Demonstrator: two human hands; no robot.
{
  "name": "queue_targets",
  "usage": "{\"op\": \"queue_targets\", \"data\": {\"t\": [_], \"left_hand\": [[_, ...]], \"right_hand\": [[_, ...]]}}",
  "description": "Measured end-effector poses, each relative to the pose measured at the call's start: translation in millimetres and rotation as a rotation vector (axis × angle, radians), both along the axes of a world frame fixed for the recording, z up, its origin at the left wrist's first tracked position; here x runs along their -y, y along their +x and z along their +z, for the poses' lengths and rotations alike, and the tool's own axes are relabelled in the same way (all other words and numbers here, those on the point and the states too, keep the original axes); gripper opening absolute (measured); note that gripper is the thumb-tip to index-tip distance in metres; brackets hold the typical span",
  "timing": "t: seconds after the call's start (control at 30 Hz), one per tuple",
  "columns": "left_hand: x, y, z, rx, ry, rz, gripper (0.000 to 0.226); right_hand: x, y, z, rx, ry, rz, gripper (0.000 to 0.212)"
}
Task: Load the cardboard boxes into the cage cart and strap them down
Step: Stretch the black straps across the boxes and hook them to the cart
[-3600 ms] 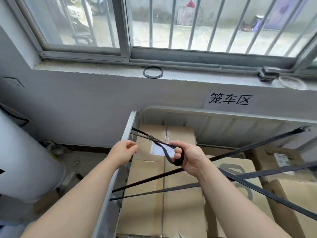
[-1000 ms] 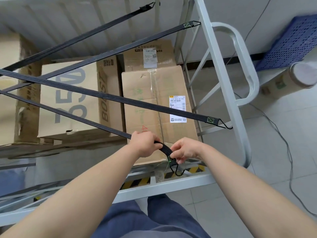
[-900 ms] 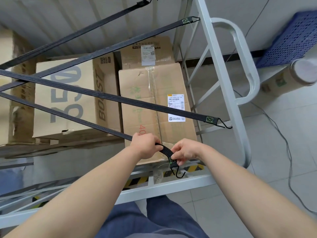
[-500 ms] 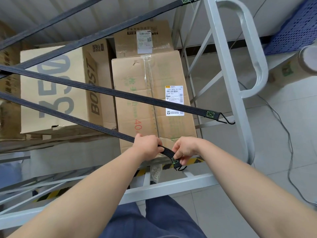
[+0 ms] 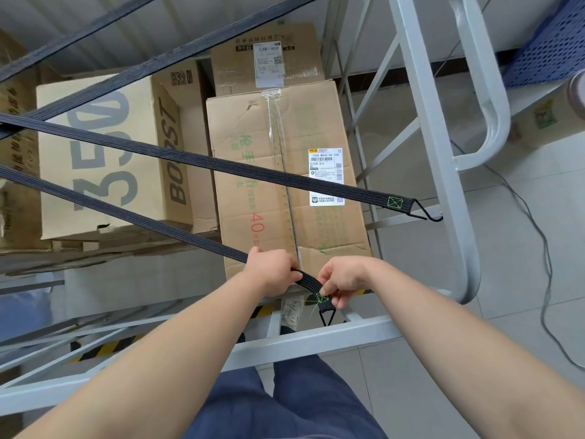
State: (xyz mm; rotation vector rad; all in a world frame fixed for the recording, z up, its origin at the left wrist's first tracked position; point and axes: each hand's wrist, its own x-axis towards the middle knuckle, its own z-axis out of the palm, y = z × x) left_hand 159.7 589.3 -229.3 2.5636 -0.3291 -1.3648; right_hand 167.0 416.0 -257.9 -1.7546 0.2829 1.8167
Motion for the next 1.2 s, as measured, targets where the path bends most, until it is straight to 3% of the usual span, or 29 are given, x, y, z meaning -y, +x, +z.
{"op": "queue_targets", "data": {"t": [0.2, 0.47, 0.77, 1.1, 1.2], "left_hand": [[6, -5, -4, 0.002, -0.018, 0.002, 0.028], [-2, 16, 20, 0.097, -0.059, 0.055, 0.023], [-47, 9, 53, 0.058, 0.012, -0.069, 0.030], [-91, 3, 62, 0.143, 0.064, 0.009, 0.034], [-105, 1, 66, 0.180, 0.100, -0.008, 0.033]], "right_hand": [[9, 2, 7, 0.042, -0.025, 0.054, 0.015], [19, 26, 41, 0.161, 0.035, 0.103, 0.006], [-20, 17, 74, 0.207, 0.080, 0.371, 0.005], [-36, 4, 89, 0.219, 0.007, 0.326, 0.001], [-40, -3, 93, 0.280, -0.033, 0.324, 0.016]]}}
